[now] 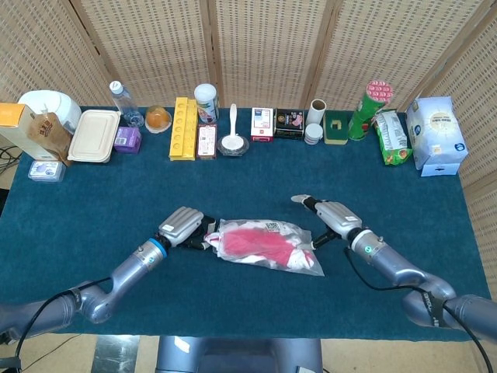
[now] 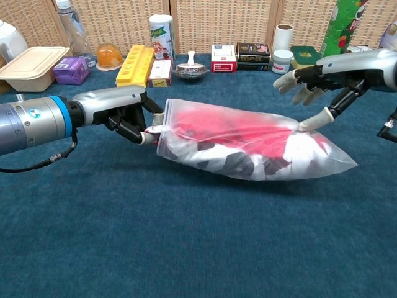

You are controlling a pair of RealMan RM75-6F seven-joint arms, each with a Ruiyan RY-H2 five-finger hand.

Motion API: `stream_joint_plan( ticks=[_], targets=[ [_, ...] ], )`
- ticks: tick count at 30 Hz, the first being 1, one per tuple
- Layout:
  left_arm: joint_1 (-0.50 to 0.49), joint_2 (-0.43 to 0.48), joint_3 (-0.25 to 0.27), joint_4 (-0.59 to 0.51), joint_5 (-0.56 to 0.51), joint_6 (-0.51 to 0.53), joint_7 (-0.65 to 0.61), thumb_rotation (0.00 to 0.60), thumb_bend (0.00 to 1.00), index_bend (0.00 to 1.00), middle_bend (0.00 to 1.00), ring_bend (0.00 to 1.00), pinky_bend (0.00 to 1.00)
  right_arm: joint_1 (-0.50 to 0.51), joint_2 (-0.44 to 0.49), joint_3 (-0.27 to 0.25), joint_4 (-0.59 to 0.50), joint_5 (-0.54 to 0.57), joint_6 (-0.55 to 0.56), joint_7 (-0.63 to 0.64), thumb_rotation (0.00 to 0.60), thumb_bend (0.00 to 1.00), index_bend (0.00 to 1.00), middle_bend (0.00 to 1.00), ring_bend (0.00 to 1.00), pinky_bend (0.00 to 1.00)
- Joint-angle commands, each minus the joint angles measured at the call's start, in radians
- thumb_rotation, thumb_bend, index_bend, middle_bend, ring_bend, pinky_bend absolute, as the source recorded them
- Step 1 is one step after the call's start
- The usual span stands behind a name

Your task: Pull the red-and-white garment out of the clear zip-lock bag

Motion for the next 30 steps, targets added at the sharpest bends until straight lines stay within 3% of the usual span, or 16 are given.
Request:
stream_joint_plan(
  ticks=[1,8,12,15,20,30],
  targets=[
    [-0.002,0.005,-0.008,-0.016,-0.023,-0.011,0.019,0.6,0.47,0.79,1.0,1.0,0.99,-0.013,0.03,-0.019,-0.016,-0.041,0.015,0.003,0.464,0.1,0.0,0.08,0.17,0.14],
    [-0.008,0.014,-0.019,-0.044,-0.06,-0.026,0.055,0.6,0.47,0.79,1.0,1.0,0.99,-0.044,0.09,-0.053,-0.066,-0.131,0.083,-0.007,0.466,0.1,0.0,0.1,0.17,0.13],
    [-0.013,0.023,-0.022,-0.055,-0.075,-0.038,0.071,0.6,0.47,0.79,1.0,1.0,0.99,-0.086,0.081,-0.073,-0.05,-0.208,0.198,-0.071,0.466,0.1,0.02,0.17,0.24,0.17],
    [-0.017,0.035,-0.025,-0.07,-0.091,-0.051,0.081,0.6,0.47,0.79,1.0,1.0,0.99,-0.147,0.036,-0.098,0.013,-0.319,0.376,-0.152,0.468,0.1,0.09,0.25,0.33,0.25],
    [-0.019,0.053,-0.024,-0.092,-0.115,-0.067,0.096,0.6,0.47,0.79,1.0,1.0,0.99,-0.198,-0.041,-0.143,0.154,-0.453,0.558,-0.176,0.47,0.1,0.15,0.33,0.45,0.35],
    [-0.02,0.087,-0.019,-0.145,-0.165,-0.093,0.13,0.6,0.46,0.79,1.0,1.0,0.99,-0.229,-0.144,-0.209,0.378,-0.599,0.718,-0.213,0.468,0.1,0.2,0.42,0.57,0.47]
  ],
)
